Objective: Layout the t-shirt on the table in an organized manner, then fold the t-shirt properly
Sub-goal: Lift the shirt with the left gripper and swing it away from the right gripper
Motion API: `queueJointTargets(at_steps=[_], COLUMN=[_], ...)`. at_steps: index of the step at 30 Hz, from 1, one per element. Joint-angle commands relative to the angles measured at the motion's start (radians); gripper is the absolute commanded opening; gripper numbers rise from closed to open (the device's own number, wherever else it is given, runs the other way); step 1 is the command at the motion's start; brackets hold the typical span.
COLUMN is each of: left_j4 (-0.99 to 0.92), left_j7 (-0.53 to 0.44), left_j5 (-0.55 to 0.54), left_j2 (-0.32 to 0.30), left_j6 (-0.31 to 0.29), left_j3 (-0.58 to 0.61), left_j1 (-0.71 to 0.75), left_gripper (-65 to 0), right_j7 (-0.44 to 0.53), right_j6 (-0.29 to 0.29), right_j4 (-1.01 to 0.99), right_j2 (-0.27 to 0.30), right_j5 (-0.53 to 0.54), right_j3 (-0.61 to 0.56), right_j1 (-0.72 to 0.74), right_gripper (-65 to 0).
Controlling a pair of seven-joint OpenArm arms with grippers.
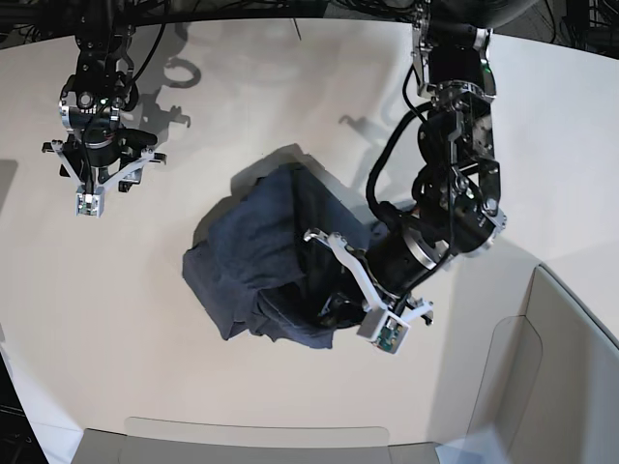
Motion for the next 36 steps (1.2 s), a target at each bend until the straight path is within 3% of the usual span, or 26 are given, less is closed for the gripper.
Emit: queueJointTargets(at_steps=[1, 9, 15, 25, 32, 36], left_j4=[0.021, 0.021, 0.021, 0.040, 0.052, 0.048], left_j7=[-0.061, -0.072, -0.066, -0.075, -0.067, -0.067], left_j5=[-0.017, -0.017, -0.018, -0.020, -0.018, -0.017], left_j2=[-0.027, -0.241, -0.334, -0.343, -0.345, -0.345], left_j6=[-0.001, -0.001, -0.001, -0.001, -0.001, -0.001], left_j3=[-0.001, 0.043, 0.109, 0.129, 0.123, 0.121], left_j1=[-0.067, -0.394, -0.567, -0.485, -0.535, -0.584], left_gripper=[-65.0, -65.0, -65.0, -65.0, -65.0, -65.0], right_j7=[0.031, 0.139, 0.145, 0.140, 0.140, 0.140], right_j6=[-0.001, -0.001, -0.001, 0.003, 0.135, 0.148], right_j4=[0.015, 0.015, 0.017, 0.021, 0.017, 0.017], right_j2=[0.009, -0.011, -0.052, -0.163, -0.199, -0.195], right_j5=[-0.004, -0.004, -0.003, -0.003, -0.001, -0.001], right_j3=[0.003, 0.004, 0.004, 0.003, -0.010, -0.040], right_j1=[0.013, 0.017, 0.066, 0.241, 0.289, 0.286], right_gripper=[-33.5, -33.5, -33.5, -33.4, -33.4, -33.4])
